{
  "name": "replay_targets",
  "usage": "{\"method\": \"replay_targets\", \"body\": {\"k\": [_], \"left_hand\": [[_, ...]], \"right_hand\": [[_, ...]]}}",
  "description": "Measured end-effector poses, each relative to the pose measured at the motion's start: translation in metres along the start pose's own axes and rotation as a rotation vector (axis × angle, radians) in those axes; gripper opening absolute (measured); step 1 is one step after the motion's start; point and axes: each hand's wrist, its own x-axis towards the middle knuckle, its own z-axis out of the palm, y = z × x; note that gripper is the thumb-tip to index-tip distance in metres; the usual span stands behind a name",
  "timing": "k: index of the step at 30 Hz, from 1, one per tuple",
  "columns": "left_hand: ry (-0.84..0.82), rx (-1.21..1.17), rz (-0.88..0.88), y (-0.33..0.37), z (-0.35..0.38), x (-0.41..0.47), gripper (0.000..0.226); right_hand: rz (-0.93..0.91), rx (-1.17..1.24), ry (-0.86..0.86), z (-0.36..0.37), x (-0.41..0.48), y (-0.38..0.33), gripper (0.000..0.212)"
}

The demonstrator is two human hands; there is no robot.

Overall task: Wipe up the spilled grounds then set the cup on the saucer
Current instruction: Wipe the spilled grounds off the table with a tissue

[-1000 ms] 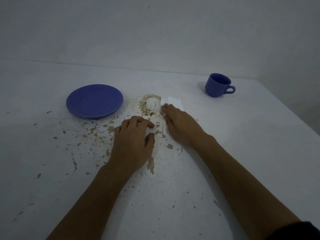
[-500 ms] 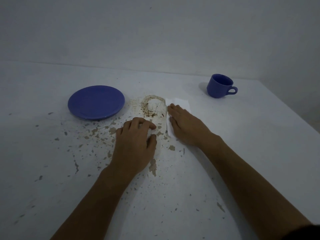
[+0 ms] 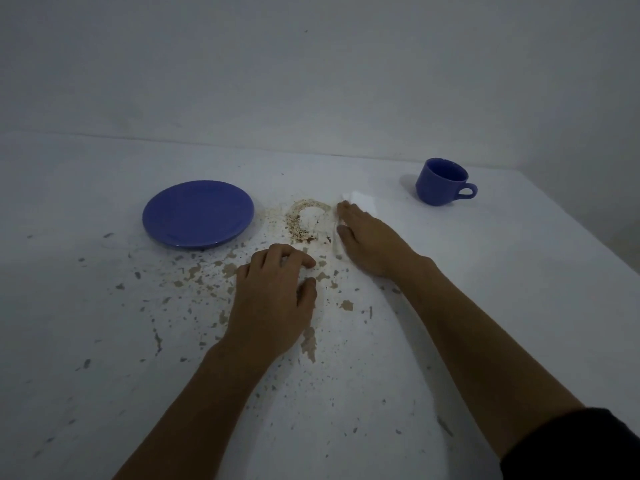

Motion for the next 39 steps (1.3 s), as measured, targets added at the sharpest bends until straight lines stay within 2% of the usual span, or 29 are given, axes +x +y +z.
{"method": "replay_targets", "body": {"k": [3,6,8,12,16,19,21,23,25,28,31,34,39], "left_hand": [[0.005,-0.007,-0.004,0.000,0.001,0.000,0.031],[0.024,0.003,0.001,0.000,0.002,0.000,0.029],[0.025,-0.001,0.001,-0.001,0.002,0.000,0.029],[0.031,-0.006,0.005,0.000,0.001,0.000,0.028],[0.028,0.003,0.002,0.001,0.000,0.000,0.029],[0.034,0.007,0.005,0.001,0.000,0.000,0.027],[0.035,0.017,0.002,0.001,0.001,0.000,0.027],[0.031,0.025,-0.002,0.000,0.001,0.000,0.026],[0.030,0.022,-0.002,0.000,0.001,0.000,0.026],[0.012,0.009,-0.007,0.001,0.000,0.000,0.028],[0.012,0.007,-0.017,0.002,0.000,0.001,0.030],[0.011,0.002,-0.021,0.002,0.000,0.001,0.030],[0.023,0.000,-0.033,0.001,0.002,0.001,0.029]], "right_hand": [[0.006,0.017,0.014,0.001,0.004,-0.007,0.056],[-0.094,0.041,0.013,0.007,0.002,-0.009,0.043],[-0.137,0.062,-0.011,0.006,-0.003,-0.004,0.043],[-0.063,0.059,0.002,0.004,-0.001,0.009,0.054],[-0.011,-0.038,-0.042,0.004,0.007,0.006,0.052],[0.023,-0.035,0.009,0.004,0.019,-0.005,0.059],[0.026,-0.021,0.046,0.009,0.025,-0.012,0.051],[-0.045,-0.034,0.044,0.013,0.022,-0.020,0.043],[-0.110,-0.066,0.006,0.010,0.013,-0.020,0.045],[-0.058,-0.109,-0.075,0.003,0.006,-0.003,0.050],[0.023,-0.120,-0.033,-0.001,0.012,0.003,0.048],[-0.040,-0.136,0.040,0.002,0.021,-0.008,0.040],[-0.192,-0.124,0.116,0.006,0.022,-0.019,0.039]]}}
